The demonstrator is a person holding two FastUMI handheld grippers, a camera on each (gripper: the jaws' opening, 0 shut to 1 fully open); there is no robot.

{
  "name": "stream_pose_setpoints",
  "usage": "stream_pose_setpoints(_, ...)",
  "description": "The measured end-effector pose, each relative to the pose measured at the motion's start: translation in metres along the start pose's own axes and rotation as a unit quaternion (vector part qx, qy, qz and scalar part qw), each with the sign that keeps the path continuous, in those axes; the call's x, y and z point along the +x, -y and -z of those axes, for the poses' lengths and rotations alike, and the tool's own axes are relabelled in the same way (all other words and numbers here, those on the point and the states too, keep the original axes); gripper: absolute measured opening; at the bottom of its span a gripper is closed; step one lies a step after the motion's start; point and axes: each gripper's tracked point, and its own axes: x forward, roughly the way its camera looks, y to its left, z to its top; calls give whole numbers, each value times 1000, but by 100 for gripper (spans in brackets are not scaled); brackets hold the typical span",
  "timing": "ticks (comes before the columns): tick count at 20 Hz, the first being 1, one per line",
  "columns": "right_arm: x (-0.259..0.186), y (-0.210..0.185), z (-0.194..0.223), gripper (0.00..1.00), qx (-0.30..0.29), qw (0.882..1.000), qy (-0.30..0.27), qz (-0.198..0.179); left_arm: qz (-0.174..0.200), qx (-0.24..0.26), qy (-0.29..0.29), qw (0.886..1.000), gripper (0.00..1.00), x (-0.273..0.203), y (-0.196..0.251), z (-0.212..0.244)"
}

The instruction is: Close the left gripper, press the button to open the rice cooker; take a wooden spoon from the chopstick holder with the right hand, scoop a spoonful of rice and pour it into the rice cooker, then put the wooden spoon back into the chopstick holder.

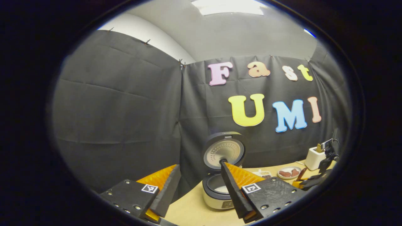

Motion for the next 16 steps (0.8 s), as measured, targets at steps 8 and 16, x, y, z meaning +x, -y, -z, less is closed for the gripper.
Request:
stream_pose_setpoints(8,-1,20,7,11,214,975,-49,-19,7,-4,3,1000,80,-1,11,-3)
stream_pose_setpoints(16,-14,63,7,11,418,906,-64,-23,17,-7,9,1000,80,-2,23,-9)
